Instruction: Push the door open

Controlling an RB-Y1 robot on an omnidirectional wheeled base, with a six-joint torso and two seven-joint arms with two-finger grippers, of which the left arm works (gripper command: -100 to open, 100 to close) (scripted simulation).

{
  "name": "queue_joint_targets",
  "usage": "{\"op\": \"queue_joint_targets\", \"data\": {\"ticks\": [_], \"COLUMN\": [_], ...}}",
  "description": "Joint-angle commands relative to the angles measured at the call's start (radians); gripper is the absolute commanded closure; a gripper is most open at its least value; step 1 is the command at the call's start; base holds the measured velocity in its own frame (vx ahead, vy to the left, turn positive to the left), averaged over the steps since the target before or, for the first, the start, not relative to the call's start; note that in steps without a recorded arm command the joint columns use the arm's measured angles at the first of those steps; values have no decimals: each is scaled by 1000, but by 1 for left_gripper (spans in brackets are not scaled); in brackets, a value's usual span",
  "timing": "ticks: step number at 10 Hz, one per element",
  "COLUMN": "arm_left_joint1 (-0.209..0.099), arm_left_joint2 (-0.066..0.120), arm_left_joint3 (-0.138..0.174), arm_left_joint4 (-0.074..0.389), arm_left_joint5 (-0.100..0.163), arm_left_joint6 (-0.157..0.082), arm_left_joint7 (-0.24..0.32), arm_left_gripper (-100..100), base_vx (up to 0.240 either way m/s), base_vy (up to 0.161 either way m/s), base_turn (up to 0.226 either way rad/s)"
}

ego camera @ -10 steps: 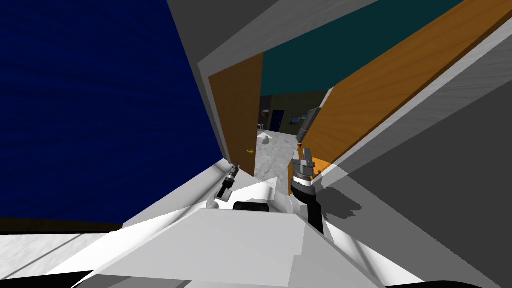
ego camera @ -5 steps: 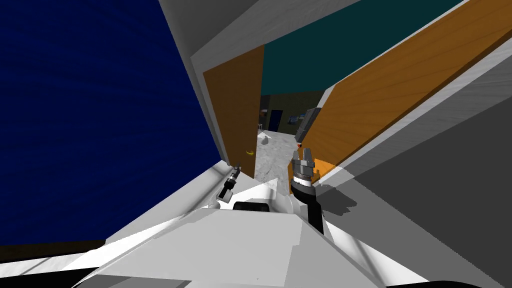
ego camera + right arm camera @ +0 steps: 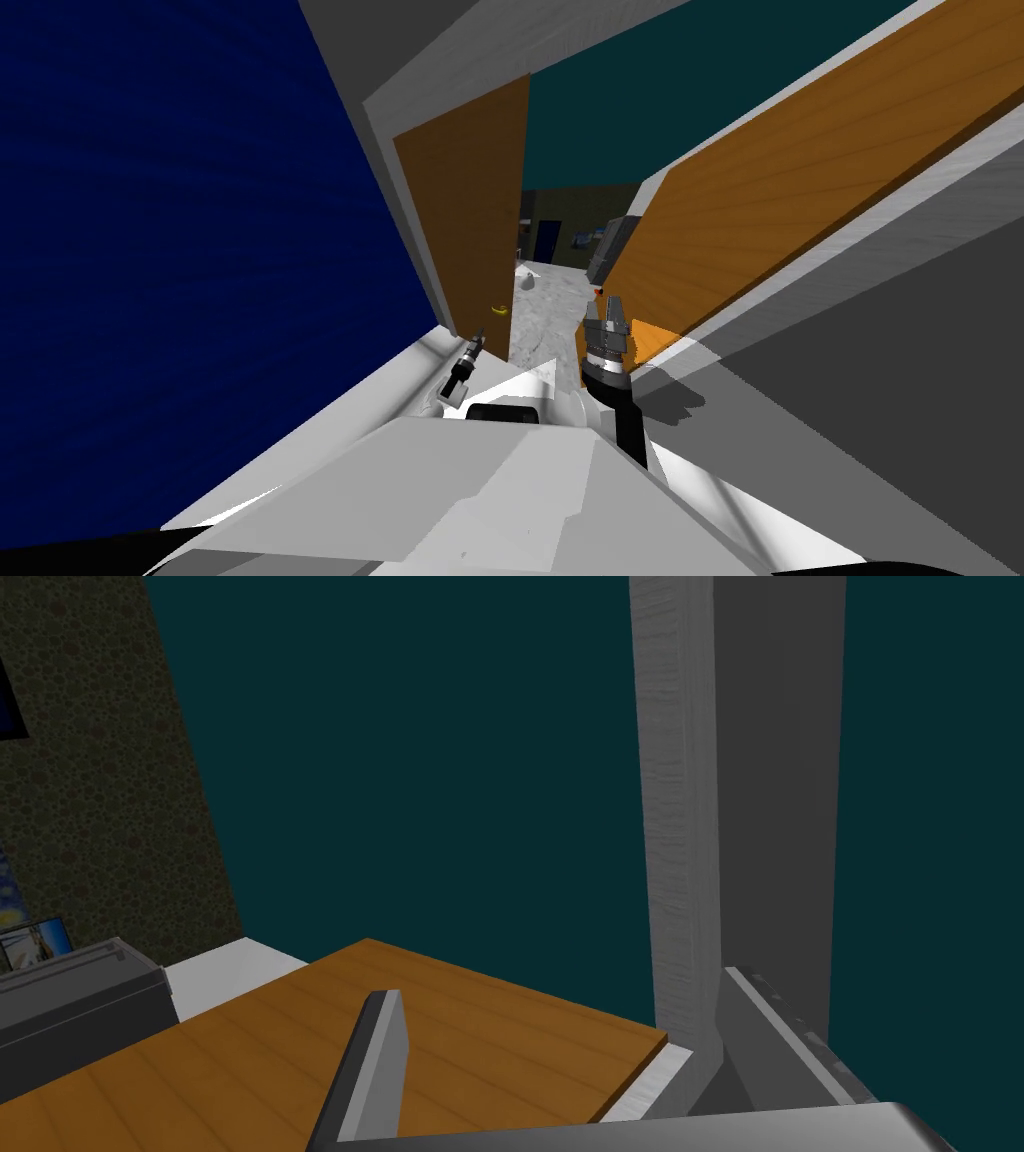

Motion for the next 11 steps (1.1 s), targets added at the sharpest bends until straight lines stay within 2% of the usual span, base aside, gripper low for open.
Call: {"op": "queue_joint_targets", "data": {"ticks": [1, 9, 11], "arm_left_joint1": [-12, -71, -74], "arm_left_joint2": [-5, -38, -25], "arm_left_joint3": [-8, -31, -24], "arm_left_joint4": [42, 206, 204], "arm_left_joint5": [-7, -29, -24], "arm_left_joint6": [-12, -56, -55], "arm_left_joint7": [7, 22, 19], "arm_left_gripper": [-100, -100, -100], "base_vx": [139, 109, 81], "base_vy": [83, 75, 6], "base_turn": [-117, -63, -27]}}
